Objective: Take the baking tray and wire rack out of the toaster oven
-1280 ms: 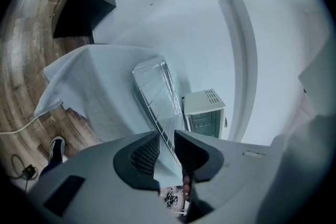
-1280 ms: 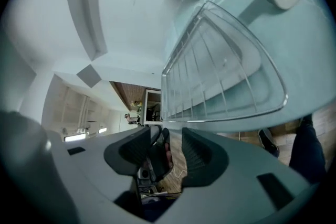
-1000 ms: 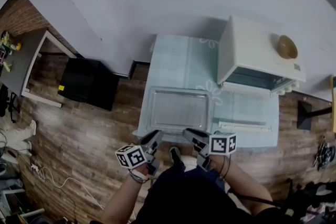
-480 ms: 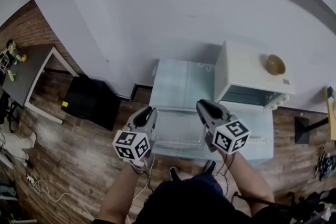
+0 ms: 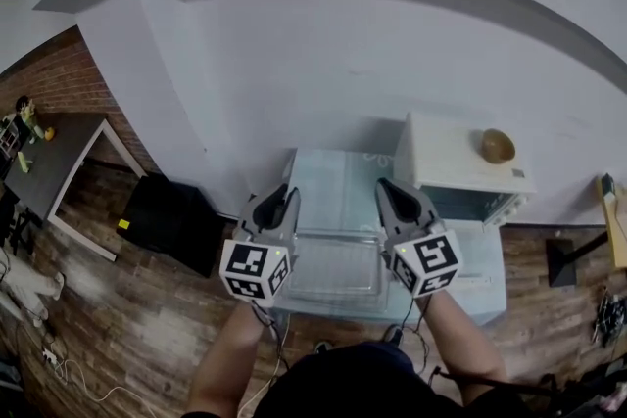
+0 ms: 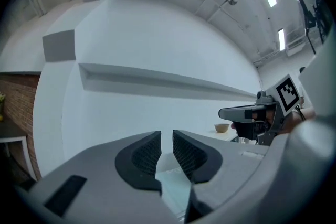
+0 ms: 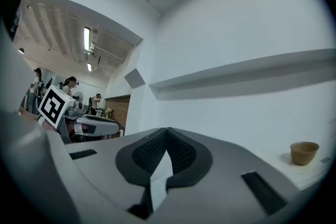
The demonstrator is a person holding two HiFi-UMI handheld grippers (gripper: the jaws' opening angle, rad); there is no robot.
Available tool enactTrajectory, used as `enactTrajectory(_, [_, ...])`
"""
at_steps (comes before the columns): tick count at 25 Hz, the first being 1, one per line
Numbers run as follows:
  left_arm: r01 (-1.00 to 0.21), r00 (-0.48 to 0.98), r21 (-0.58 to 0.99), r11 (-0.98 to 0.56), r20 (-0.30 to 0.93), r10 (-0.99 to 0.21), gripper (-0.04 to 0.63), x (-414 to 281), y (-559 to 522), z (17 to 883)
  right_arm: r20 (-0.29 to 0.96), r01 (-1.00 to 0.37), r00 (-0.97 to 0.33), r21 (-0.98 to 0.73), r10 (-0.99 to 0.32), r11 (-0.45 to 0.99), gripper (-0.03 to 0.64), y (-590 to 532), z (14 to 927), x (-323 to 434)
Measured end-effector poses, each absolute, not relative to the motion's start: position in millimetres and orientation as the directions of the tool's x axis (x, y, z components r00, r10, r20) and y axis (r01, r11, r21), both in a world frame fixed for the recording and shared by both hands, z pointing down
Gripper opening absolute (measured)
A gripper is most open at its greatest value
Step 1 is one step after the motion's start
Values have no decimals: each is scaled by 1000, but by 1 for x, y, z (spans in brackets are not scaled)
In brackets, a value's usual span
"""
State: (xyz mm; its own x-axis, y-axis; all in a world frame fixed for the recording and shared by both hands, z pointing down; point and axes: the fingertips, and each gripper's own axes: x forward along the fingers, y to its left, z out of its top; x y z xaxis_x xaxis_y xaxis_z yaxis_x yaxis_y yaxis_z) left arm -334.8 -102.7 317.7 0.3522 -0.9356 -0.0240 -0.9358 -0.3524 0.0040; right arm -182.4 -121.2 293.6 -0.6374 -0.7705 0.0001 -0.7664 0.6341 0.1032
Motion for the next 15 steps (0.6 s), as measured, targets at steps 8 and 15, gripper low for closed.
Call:
enactTrajectory(8, [-933,355,-102,-345,-105,-929,66,-321,-86,284,-76,-775,-626,165,-776,610,9,-104,269,-180])
enactTrajectory(15, [-938,346,-66,-341,-102,-933,61,-323,-86,293,-76,-784,-616,151,-784,602,9,-107,271,-177])
